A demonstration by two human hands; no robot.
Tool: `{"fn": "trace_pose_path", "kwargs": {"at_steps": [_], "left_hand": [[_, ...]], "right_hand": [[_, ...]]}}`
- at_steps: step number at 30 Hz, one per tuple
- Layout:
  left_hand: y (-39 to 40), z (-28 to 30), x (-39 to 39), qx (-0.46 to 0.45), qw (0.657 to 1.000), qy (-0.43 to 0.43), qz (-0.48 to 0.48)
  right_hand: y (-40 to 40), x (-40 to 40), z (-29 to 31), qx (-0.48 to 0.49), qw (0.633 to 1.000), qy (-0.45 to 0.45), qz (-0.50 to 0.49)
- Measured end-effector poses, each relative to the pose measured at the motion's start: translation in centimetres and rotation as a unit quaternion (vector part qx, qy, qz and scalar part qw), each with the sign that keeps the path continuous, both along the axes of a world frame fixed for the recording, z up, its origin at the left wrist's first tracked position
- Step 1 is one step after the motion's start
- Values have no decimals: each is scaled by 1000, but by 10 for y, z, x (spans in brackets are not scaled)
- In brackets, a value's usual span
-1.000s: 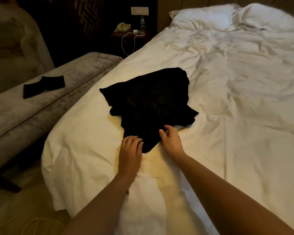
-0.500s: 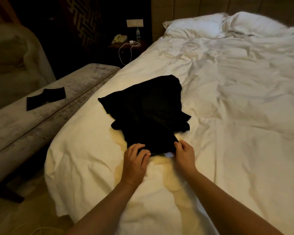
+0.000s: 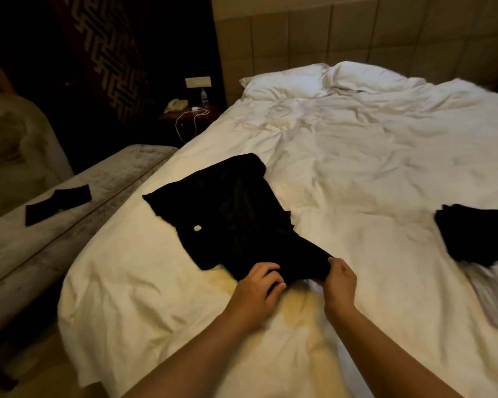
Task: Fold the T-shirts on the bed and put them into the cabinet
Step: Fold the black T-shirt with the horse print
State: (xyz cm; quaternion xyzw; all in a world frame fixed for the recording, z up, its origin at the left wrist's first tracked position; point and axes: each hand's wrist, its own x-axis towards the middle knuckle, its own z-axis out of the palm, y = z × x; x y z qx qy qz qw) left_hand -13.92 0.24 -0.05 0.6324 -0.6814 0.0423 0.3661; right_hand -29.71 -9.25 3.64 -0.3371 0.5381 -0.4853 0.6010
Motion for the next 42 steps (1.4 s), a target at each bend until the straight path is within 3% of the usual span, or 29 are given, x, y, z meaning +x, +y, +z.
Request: {"fn": "trace_pose_path", "kwargs": {"at_steps": [3, 7, 13, 15, 17, 21, 24, 27, 30, 33, 36, 40, 42], "left_hand": [[-8, 9, -42, 16, 1000, 7, -25], [-13, 20, -87, 80, 993, 30, -82], [-14, 21, -108, 118, 986, -18, -119], [-19, 19, -104, 96, 992, -15, -82], [-26, 20, -96, 83, 996, -36, 24], [-30, 29, -71, 241, 941, 25, 235], [-32, 26, -52, 302, 920, 84, 237], [-30, 23, -37, 254, 941, 137, 178], [-25, 29, -32, 200, 954, 186, 123], [-22, 34, -35, 156, 967, 183, 89], [-20, 38, -41, 111, 970, 202, 79], [-22, 50, -47, 66, 973, 206, 79], [-23, 56, -50, 61, 970, 224, 75]], "right_hand": [[-1, -35, 4, 71, 995, -64, -33], [0, -72, 6, 97, 987, -98, -81], [-6, -102, -1, 36, 997, -2, -65], [-7, -103, -6, 2, 998, 61, -8], [-5, -102, -5, -32, 993, 102, 51], [-8, -94, -6, -49, 982, 133, 125], [-12, -91, -7, -34, 988, 87, 123], [-16, -88, -7, -29, 991, 74, 111], [-15, -85, -8, -82, 977, 177, 87], [-5, -83, -4, -255, 904, 340, 46], [9, -75, 1, -374, 836, 389, 103], [20, -70, -4, -319, 819, 382, 287], [18, -72, -6, -294, 847, 342, 282]]}}
